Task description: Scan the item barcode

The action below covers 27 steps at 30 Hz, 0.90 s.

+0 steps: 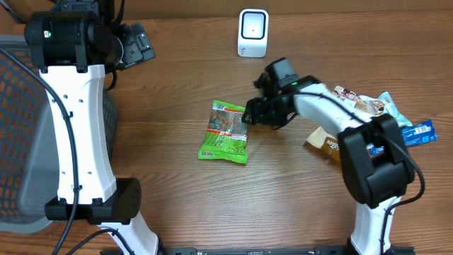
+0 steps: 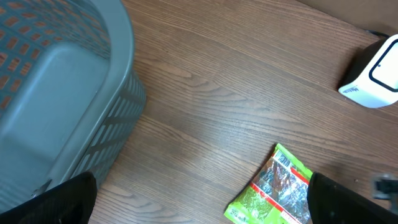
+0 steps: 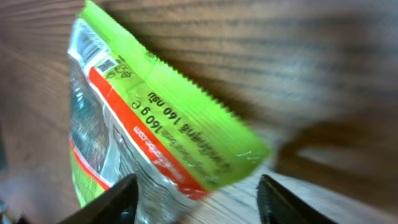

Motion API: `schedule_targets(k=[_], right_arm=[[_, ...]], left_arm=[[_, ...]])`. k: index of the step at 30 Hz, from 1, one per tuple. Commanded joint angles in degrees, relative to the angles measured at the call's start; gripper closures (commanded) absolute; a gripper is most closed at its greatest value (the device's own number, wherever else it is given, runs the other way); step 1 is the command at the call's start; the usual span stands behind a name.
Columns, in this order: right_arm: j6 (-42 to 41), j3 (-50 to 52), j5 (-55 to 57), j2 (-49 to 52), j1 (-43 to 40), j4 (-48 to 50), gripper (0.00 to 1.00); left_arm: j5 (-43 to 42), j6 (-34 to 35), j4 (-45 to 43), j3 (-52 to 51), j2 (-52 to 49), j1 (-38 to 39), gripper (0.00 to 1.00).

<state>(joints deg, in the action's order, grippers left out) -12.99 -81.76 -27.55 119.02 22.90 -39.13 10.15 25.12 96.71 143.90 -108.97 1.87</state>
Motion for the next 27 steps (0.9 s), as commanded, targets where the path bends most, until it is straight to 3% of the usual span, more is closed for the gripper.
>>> schedule_targets(k=[1, 5, 7, 9, 13, 14, 17, 18, 20, 22, 27], right_arm=[[7.3, -1.6, -11.0, -0.1, -2.0, 0.1, 0.32], [-8.8, -0.1, -11.5, 0.0, -0.1, 1.5, 0.21], [-24.3, 2.0, -4.3, 0.0, 3.1, 2.6, 0.19], [-34.7, 4.3, 1.9, 0.0, 6.0, 5.4, 0.19], [-41.2, 7.5, 8.3, 0.1, 11.2, 12.0, 0.26], [-41.7, 7.7, 9.5, 0.1, 11.7, 12.2, 0.27], [-43.0, 8.6, 14.0, 0.1, 13.3, 13.2, 0.57], [-42.9, 8.6, 14.3, 0.1, 13.4, 13.3, 0.72], [-42.5, 8.6, 13.8, 0.0, 13.4, 13.4, 0.89], [-40.9, 8.6, 11.6, 0.0, 13.0, 14.1, 0.96], [-26.6, 7.4, -1.2, -0.9, 9.9, 17.7, 0.96]], left_arm=[[0.7, 0.2, 0.1, 0.6, 0.6, 0.0, 0.0], [0.8, 0.2, 0.1, 0.6, 0.6, 0.0, 0.0], [0.7, 0.2, 0.1, 0.6, 0.6, 0.0, 0.0], [0.7, 0.2, 0.1, 0.6, 0.6, 0.0, 0.0], [0.7, 0.2, 0.1, 0.6, 0.6, 0.0, 0.0], [0.7, 0.2, 0.1, 0.6, 0.6, 0.0, 0.0], [0.7, 0.2, 0.1, 0.6, 0.6, 0.0, 0.0], [0.7, 0.2, 0.1, 0.6, 0.6, 0.0, 0.01], [0.8, 0.2, 0.1, 0.6, 0.6, 0.0, 0.0], [0.7, 0.2, 0.1, 0.6, 0.6, 0.0, 0.0], [0.7, 0.2, 0.1, 0.6, 0.6, 0.0, 0.0]])
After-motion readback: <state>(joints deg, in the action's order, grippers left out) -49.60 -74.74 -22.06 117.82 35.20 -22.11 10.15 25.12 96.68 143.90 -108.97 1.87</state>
